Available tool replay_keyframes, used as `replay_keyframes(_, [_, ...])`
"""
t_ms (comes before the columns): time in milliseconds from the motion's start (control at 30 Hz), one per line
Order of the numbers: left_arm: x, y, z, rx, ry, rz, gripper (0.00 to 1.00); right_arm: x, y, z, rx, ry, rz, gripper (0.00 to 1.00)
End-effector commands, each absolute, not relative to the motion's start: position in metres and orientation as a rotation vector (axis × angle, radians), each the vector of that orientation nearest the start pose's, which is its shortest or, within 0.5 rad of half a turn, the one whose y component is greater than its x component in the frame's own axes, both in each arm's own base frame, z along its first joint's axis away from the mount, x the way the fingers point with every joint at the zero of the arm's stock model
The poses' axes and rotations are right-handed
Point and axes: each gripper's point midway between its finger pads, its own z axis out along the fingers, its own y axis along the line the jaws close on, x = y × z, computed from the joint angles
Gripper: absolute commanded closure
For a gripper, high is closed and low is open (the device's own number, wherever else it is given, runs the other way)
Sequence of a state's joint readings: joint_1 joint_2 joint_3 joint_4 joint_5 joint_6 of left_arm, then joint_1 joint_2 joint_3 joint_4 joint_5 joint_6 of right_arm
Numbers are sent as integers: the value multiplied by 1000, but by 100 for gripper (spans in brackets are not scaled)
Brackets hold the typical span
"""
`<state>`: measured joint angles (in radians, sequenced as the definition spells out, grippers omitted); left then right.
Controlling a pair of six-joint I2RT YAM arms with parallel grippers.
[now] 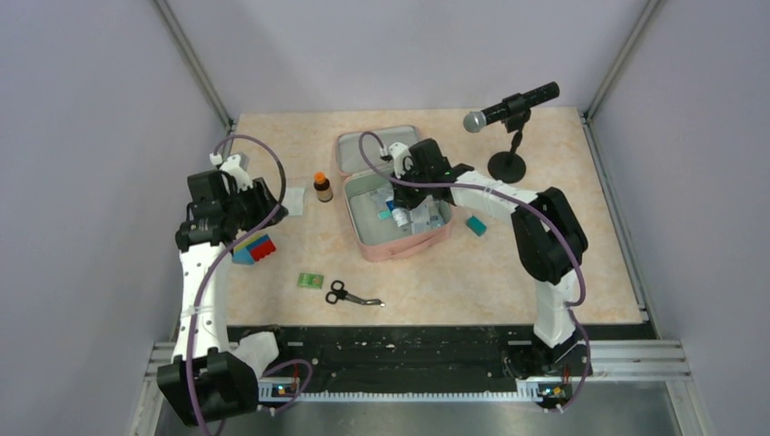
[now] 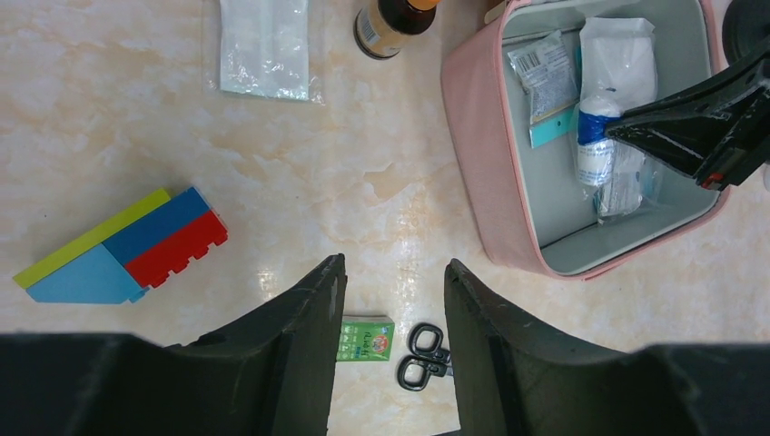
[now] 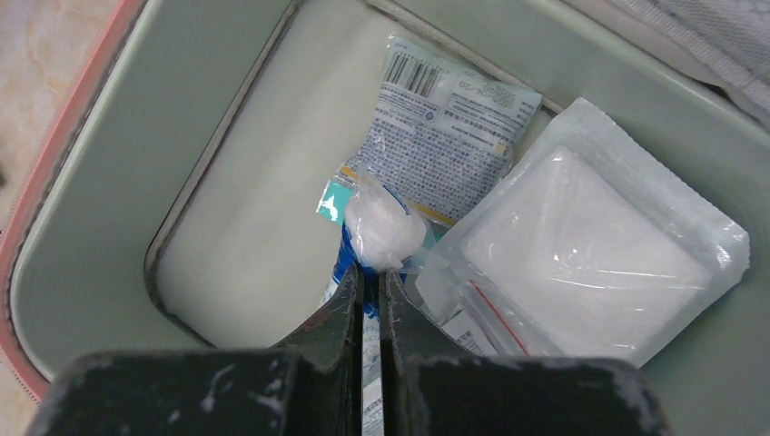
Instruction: Organize the medicine kit
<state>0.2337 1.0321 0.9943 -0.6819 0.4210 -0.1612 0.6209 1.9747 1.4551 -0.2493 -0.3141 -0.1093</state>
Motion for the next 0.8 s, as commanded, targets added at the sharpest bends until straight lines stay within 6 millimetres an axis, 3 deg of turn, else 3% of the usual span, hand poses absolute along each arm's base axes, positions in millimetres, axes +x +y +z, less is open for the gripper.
replay_keyframes(0, [296, -7, 210, -229, 2211, -431, 50, 376, 349, 94, -1031, 2127, 620, 100])
replay_keyframes(200, [295, -6, 198, -246, 2233, -433, 50, 366, 342, 79, -997, 2176, 596, 100])
replay_keyframes(333, [301, -1, 190, -266, 2255, -409, 47, 373, 336, 86, -968, 2170, 537, 94])
replay_keyframes(433, [314, 6, 190, -258, 2262, -383, 47, 376, 337, 102, -963, 2142, 531, 87])
replay_keyframes(567, [337, 18, 187, -273, 2264, -337, 47, 376, 337, 127, -948, 2105, 537, 69])
replay_keyframes(767, [369, 33, 174, -327, 2284, -299, 46, 372, 335, 185, -890, 2024, 571, 59])
